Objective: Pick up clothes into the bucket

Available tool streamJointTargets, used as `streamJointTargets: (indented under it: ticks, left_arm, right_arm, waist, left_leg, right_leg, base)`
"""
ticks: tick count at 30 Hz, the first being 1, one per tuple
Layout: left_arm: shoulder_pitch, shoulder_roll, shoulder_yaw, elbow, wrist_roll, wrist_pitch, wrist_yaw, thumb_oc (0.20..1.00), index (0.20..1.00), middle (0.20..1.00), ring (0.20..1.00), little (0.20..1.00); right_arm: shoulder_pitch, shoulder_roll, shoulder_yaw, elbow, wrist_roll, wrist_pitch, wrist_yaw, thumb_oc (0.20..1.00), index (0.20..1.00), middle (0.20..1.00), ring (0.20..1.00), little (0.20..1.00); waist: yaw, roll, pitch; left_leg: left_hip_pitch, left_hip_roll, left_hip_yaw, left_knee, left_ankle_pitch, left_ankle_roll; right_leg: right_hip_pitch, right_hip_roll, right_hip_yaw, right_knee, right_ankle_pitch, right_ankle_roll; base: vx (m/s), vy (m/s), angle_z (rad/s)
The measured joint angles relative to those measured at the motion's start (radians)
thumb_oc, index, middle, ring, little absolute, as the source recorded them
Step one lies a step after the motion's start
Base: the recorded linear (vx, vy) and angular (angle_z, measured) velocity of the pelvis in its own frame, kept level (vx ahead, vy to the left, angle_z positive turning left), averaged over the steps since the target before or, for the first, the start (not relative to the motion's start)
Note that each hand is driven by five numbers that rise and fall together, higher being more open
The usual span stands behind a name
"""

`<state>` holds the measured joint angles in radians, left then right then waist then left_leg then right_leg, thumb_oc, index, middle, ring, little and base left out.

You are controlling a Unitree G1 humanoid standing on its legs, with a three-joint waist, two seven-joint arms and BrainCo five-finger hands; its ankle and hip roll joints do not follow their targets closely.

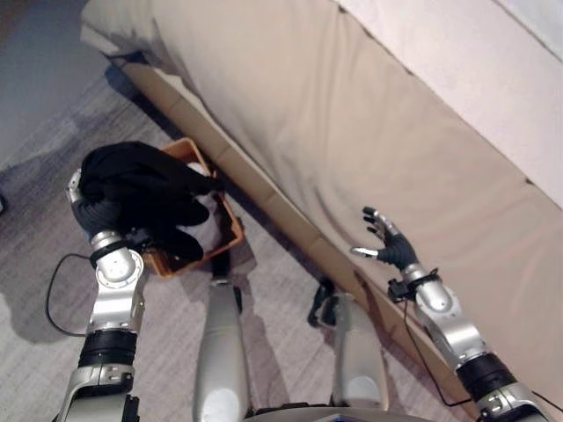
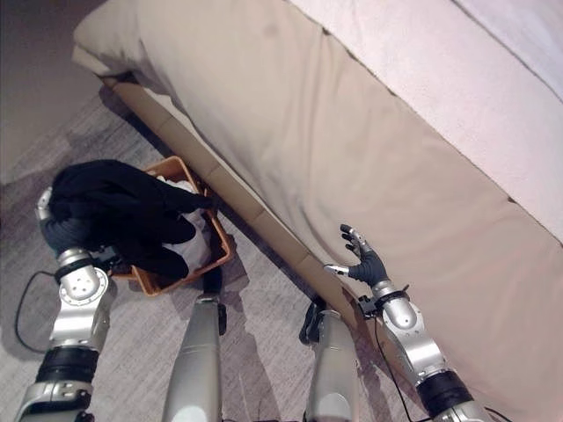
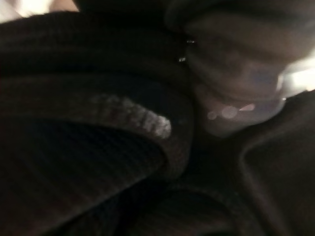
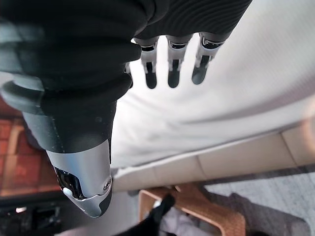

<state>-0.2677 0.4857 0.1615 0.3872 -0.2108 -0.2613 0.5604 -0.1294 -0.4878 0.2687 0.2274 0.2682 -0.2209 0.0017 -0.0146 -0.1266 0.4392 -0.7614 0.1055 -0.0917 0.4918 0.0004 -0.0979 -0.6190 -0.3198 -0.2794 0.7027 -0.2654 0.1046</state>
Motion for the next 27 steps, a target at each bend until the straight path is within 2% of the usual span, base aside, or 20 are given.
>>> streamJointTargets:
  ticks: [3, 7, 10, 13, 17, 20, 23, 27]
  left_arm:
    - [-0.034, 0.016, -0.001, 0.055, -0.008, -0.002, 0.015, 0.2, 0.2, 0.2, 0.2, 0.2]
    - [-0.096, 0.057, -0.002, 0.111, -0.051, -0.001, 0.035, 0.2, 0.2, 0.2, 0.2, 0.2]
    - [-0.159, 0.103, -0.01, 0.191, -0.093, 0.004, 0.041, 0.2, 0.2, 0.2, 0.2, 0.2]
    - [-0.191, 0.12, -0.01, 0.182, -0.122, 0.012, 0.051, 0.2, 0.2, 0.2, 0.2, 0.2]
    - [-0.285, 0.125, 0.025, 0.19, -0.279, 0.01, 0.076, 0.2, 0.2, 0.2, 0.2, 0.2]
    - [-0.353, 0.17, 0.055, 0.197, -0.344, 0.0, 0.122, 0.2, 0.2, 0.2, 0.2, 0.2]
    - [-0.384, 0.224, 0.058, 0.236, -0.351, -0.002, 0.162, 0.2, 0.2, 0.2, 0.2, 0.2]
    - [-0.381, 0.219, 0.063, 0.249, -0.345, -0.006, 0.198, 0.2, 0.2, 0.2, 0.2, 0.2]
  right_arm:
    - [-0.01, -0.006, -0.001, -0.032, 0.017, -0.014, -0.006, 1.0, 1.0, 1.0, 1.0, 1.0]
    - [-0.051, -0.005, -0.003, -0.036, 0.038, -0.019, -0.027, 1.0, 1.0, 1.0, 1.0, 1.0]
    - [-0.062, -0.013, -0.003, -0.054, 0.039, -0.021, -0.035, 1.0, 1.0, 1.0, 1.0, 1.0]
    - [-0.066, -0.018, -0.003, -0.056, 0.039, -0.021, -0.045, 1.0, 1.0, 1.0, 1.0, 1.0]
    - [-0.069, -0.027, 0.014, -0.06, 0.039, -0.02, -0.056, 1.0, 1.0, 1.0, 1.0, 1.0]
    - [-0.07, -0.042, 0.018, -0.069, 0.039, -0.02, -0.055, 1.0, 1.0, 1.0, 1.0, 1.0]
    - [-0.068, -0.045, 0.019, -0.071, 0.04, -0.02, -0.055, 1.0, 1.0, 1.0, 1.0, 1.0]
    - [-0.064, -0.046, 0.021, -0.072, 0.041, -0.02, -0.055, 1.0, 1.0, 1.0, 1.0, 1.0]
  waist:
    - [0.0, -0.006, 0.019]
    - [-0.024, -0.018, 0.044]
    - [-0.042, -0.021, 0.045]
    - [-0.052, -0.021, 0.045]
    - [-0.055, -0.021, 0.044]
    - [-0.056, -0.022, 0.044]
    - [-0.058, -0.025, 0.042]
    - [-0.059, -0.03, 0.034]
  left_leg:
    - [-0.045, 0.003, -0.003, 0.008, 0.001, 0.002]
    - [-0.11, 0.001, -0.005, 0.036, 0.008, 0.011]
    - [-0.148, 0.002, -0.004, 0.064, 0.004, 0.006]
    - [-0.169, 0.002, 0.006, 0.082, 0.001, 0.003]
    - [-0.184, 0.005, 0.009, 0.101, -0.007, 0.007]
    - [-0.196, 0.005, 0.009, 0.1, -0.007, 0.007]
    - [-0.199, 0.006, 0.009, 0.101, -0.009, 0.005]
    - [-0.244, 0.004, 0.006, 0.118, -0.009, 0.004]
  right_leg:
    - [-0.053, 0.002, 0.009, 0.02, -0.001, -0.001]
    - [-0.122, 0.001, 0.021, 0.051, 0.002, -0.005]
    - [-0.161, 0.001, 0.034, 0.062, 0.003, -0.005]
    - [-0.185, 0.002, 0.049, 0.067, 0.01, 0.004]
    - [-0.196, 0.002, 0.056, 0.07, 0.011, 0.005]
    - [-0.208, 0.003, 0.055, 0.07, 0.011, 0.004]
    - [-0.211, 0.003, 0.053, 0.07, 0.011, 0.004]
    - [-0.249, 0.003, 0.051, 0.078, 0.011, 0.004]
  base:
    - [-0.04, 0.016, -0.06]
    - [0.0, 0.02, -0.01]
    - [0.0, 0.04, -0.07]
    - [0.01, 0.028, -0.12]
    - [0.01, 0.004, -0.03]
    - [0.0, 0.0, 0.0]
    - [0.01, -0.006, 0.0]
    - [0.0, 0.0, 0.0]
